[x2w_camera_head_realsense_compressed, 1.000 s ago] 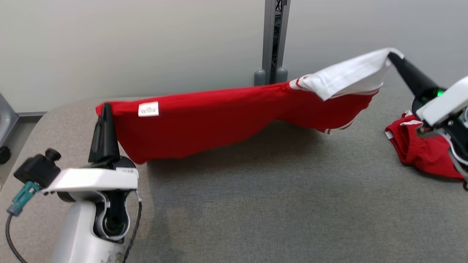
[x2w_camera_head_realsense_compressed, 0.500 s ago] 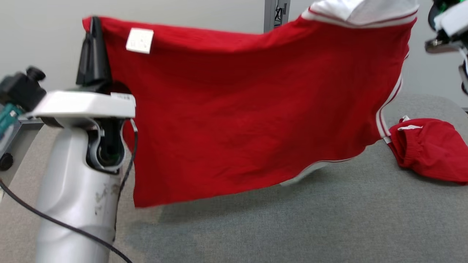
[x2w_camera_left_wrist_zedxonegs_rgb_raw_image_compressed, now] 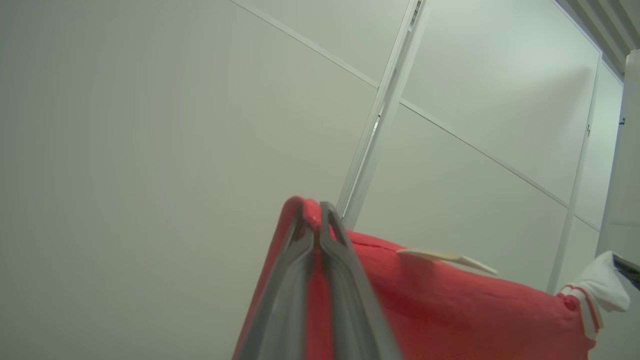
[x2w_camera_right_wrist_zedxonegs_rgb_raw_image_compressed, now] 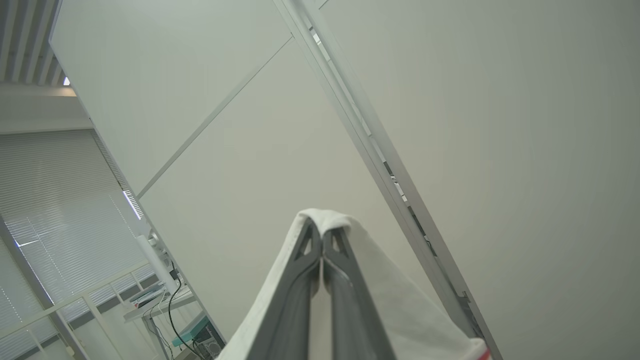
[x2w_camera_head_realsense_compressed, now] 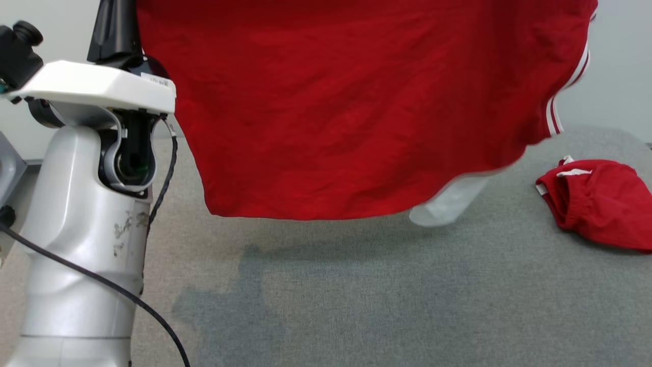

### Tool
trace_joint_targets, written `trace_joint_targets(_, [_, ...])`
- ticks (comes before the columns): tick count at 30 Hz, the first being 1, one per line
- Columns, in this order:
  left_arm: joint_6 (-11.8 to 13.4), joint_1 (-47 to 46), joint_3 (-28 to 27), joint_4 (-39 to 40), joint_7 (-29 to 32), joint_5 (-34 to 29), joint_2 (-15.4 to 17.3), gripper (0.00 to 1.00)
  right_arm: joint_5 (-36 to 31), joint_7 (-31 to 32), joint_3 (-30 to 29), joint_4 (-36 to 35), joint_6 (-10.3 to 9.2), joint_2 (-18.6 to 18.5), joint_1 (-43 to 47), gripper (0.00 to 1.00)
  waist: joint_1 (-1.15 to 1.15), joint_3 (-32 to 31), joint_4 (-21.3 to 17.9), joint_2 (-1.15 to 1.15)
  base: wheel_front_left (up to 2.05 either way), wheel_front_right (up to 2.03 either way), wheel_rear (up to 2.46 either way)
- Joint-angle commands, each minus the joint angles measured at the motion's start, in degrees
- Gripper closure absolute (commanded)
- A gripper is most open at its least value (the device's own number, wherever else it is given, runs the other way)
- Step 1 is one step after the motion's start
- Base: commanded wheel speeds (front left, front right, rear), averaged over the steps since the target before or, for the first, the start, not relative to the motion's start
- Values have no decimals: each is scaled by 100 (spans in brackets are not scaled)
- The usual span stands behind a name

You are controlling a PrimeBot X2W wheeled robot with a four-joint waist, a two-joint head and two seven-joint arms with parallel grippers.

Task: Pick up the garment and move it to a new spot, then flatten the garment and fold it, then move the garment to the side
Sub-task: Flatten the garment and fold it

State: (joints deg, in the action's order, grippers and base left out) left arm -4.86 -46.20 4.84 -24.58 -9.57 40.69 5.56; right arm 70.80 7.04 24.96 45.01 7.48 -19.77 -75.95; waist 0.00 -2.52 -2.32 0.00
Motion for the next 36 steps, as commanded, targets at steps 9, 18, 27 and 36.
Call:
trace_joint_targets(9, [92, -1291, 24, -720, 309, 50, 63, 100, -376, -156, 121, 765, 4, 270, -1104, 100, 0, 1103, -1, 0, 0, 0, 0])
trace_joint_targets(18, [42, -3380, 290, -2066, 227, -83, -95, 100, -770, -1092, 287, 1038, 5, 331, -2416, 100, 0, 2367, 262, 0, 0, 0, 0])
trace_joint_targets(27, [-127, -4851, 279, -3113, -463, 46, -212, 100, -1530, -2225, -128, 827, 4, 126, -3306, 100, 0, 3146, 316, 0, 0, 0, 0])
trace_joint_targets(36, [-268, -4601, 143, -2671, -560, -13, -264, 100, -2855, -2217, -1662, -737, 4, 779, -1820, 100, 0, 3803, 279, 0, 0, 0, 0])
